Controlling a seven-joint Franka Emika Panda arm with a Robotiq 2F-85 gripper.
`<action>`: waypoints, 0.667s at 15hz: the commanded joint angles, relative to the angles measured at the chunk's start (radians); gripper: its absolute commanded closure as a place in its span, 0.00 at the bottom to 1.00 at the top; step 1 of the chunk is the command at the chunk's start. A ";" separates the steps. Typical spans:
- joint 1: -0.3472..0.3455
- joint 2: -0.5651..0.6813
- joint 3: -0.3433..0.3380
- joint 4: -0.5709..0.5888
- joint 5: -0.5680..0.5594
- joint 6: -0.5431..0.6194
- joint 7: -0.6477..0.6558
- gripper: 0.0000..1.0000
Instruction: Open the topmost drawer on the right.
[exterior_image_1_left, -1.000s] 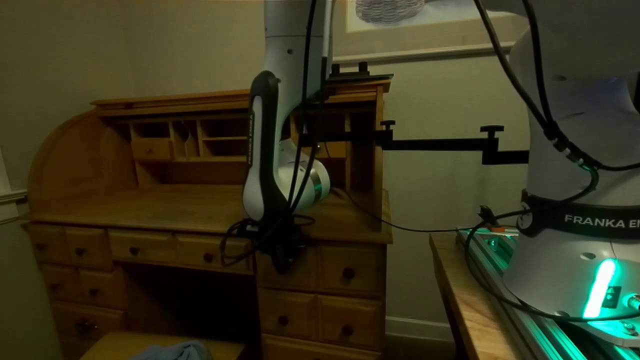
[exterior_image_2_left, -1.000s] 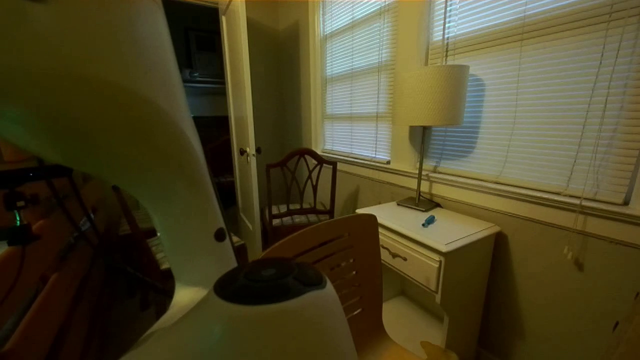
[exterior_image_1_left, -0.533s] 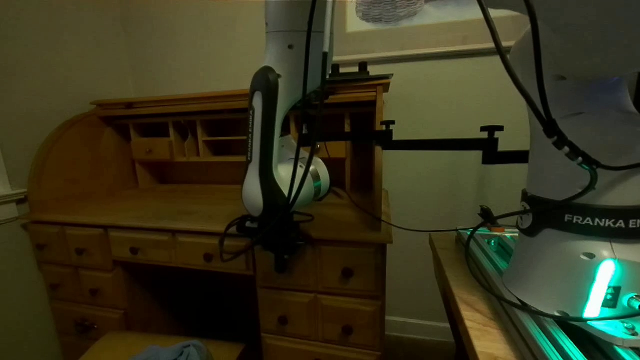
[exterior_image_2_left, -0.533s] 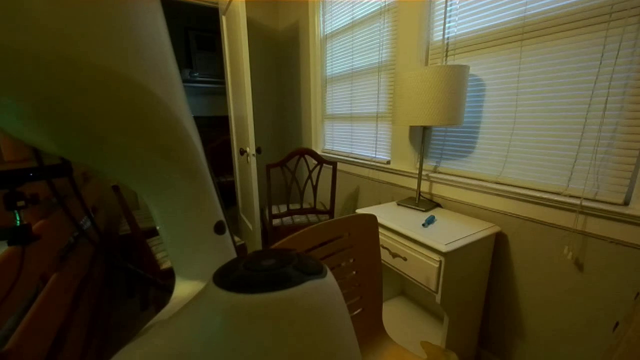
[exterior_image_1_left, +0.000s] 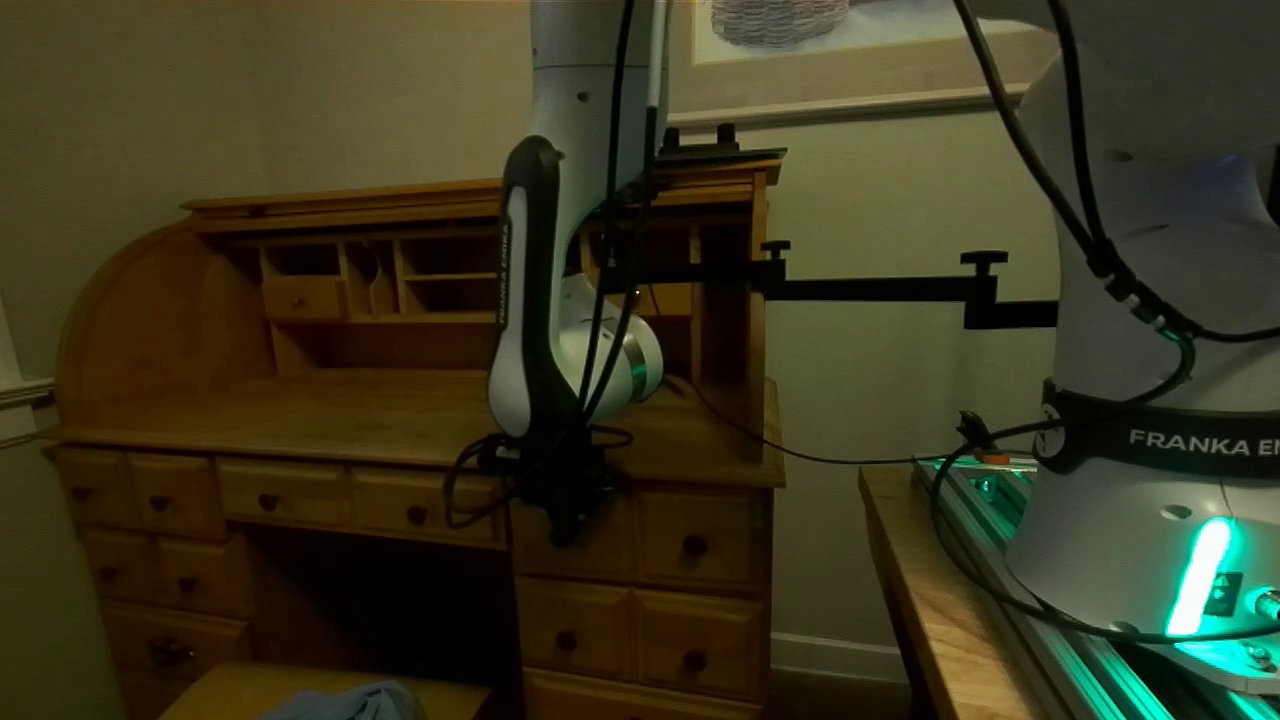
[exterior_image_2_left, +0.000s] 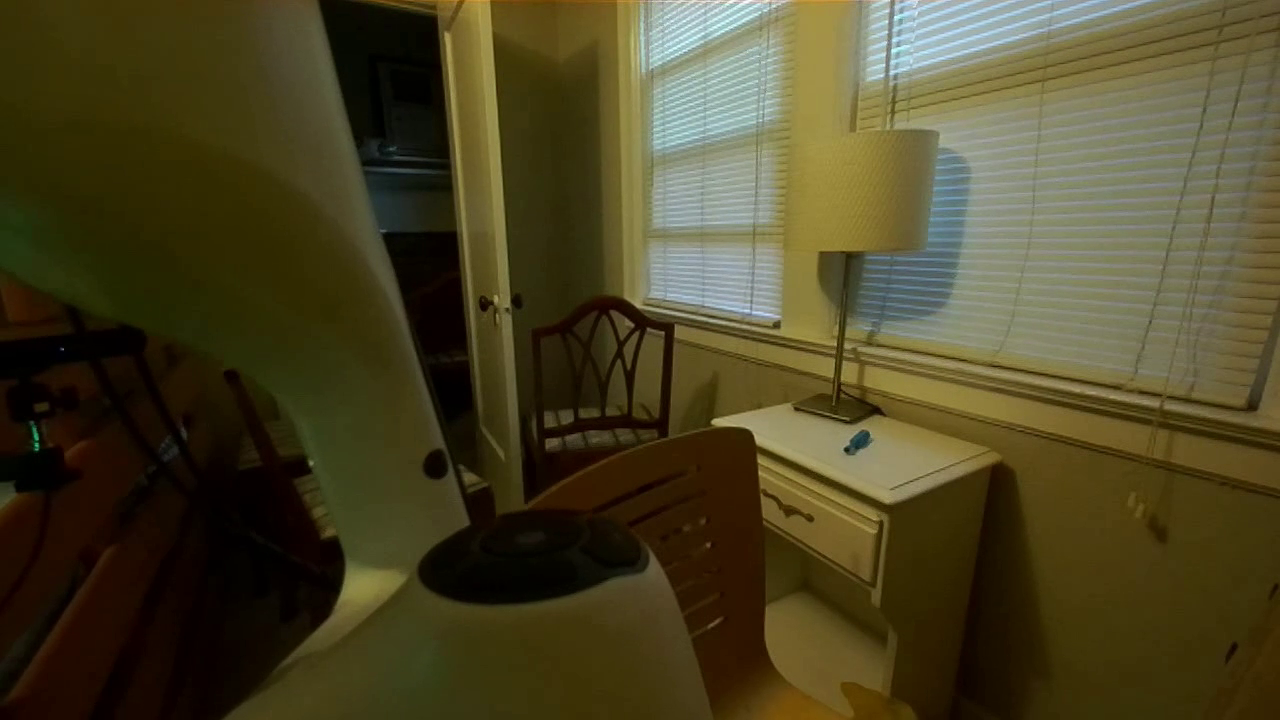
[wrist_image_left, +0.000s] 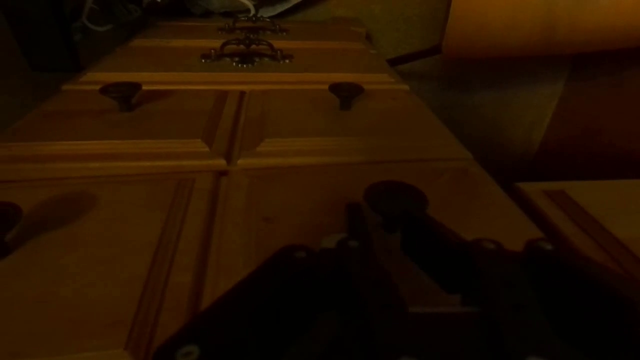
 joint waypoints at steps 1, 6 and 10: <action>0.012 0.022 -0.002 0.010 0.032 -0.015 0.008 0.39; -0.005 0.042 0.015 0.021 0.029 -0.003 0.000 0.04; -0.026 0.053 0.039 0.035 0.028 -0.009 -0.006 0.00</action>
